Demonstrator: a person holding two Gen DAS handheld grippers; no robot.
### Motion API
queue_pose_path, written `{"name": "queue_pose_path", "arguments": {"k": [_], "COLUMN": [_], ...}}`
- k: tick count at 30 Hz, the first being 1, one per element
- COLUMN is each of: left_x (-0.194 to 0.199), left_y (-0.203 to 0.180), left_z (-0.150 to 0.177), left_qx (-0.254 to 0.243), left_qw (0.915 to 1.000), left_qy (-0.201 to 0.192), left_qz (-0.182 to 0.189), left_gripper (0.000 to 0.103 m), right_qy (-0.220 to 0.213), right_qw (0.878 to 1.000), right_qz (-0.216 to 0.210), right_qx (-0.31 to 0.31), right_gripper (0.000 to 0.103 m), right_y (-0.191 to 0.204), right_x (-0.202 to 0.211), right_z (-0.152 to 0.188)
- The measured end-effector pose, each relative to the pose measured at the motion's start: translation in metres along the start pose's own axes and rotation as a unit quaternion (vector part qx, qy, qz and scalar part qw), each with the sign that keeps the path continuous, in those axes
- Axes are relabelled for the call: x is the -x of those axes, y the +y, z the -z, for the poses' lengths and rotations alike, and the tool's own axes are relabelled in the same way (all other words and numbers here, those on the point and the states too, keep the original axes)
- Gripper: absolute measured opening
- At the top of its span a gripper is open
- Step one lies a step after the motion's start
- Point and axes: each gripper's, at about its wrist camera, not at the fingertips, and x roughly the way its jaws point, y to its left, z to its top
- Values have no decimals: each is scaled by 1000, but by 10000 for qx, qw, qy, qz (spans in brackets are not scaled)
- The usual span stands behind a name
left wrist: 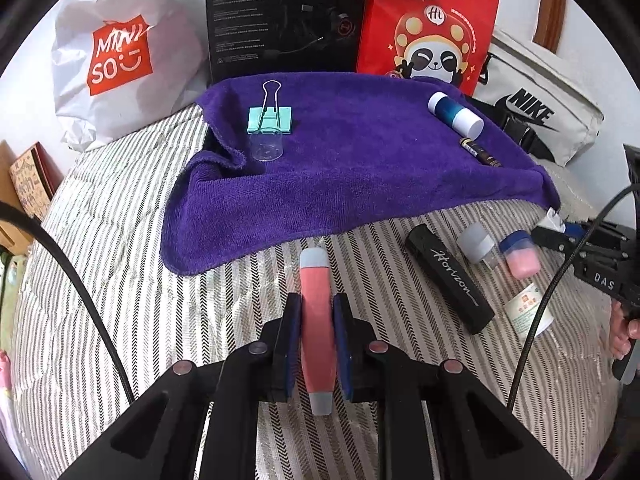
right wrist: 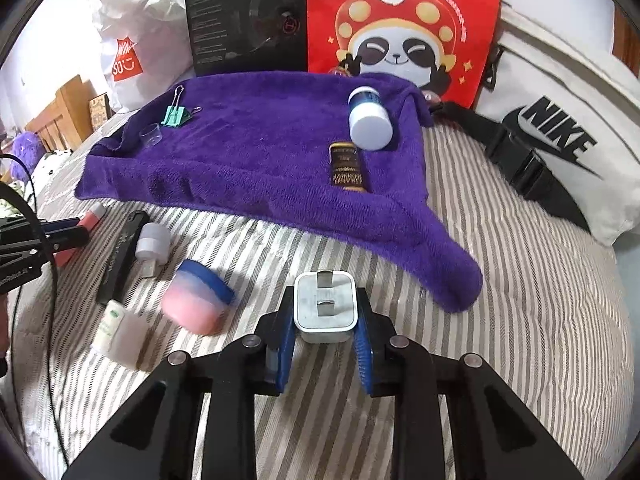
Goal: Organize rigid objects
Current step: 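Carry pink tube over towel with left gripper while right gripper carries white plug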
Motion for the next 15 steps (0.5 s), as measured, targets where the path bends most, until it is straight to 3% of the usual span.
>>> {"name": "queue_pose_path", "arguments": {"k": [6, 15], "left_x": [10, 32], "left_y": [1, 13], "left_z": [-9, -45], "left_qx": [64, 1], "left_qw": [9998, 9995], "left_qy": [-71, -306], "left_qz": [156, 23], "left_gripper": [16, 16], "right_qy": [19, -254], "right_qw": [9999, 9991], "right_qz": [-126, -279], "right_qx": [115, 208], "right_gripper": [26, 26], "right_y": [-1, -6], "right_x": [19, 45], "right_z": [-7, -52]}}
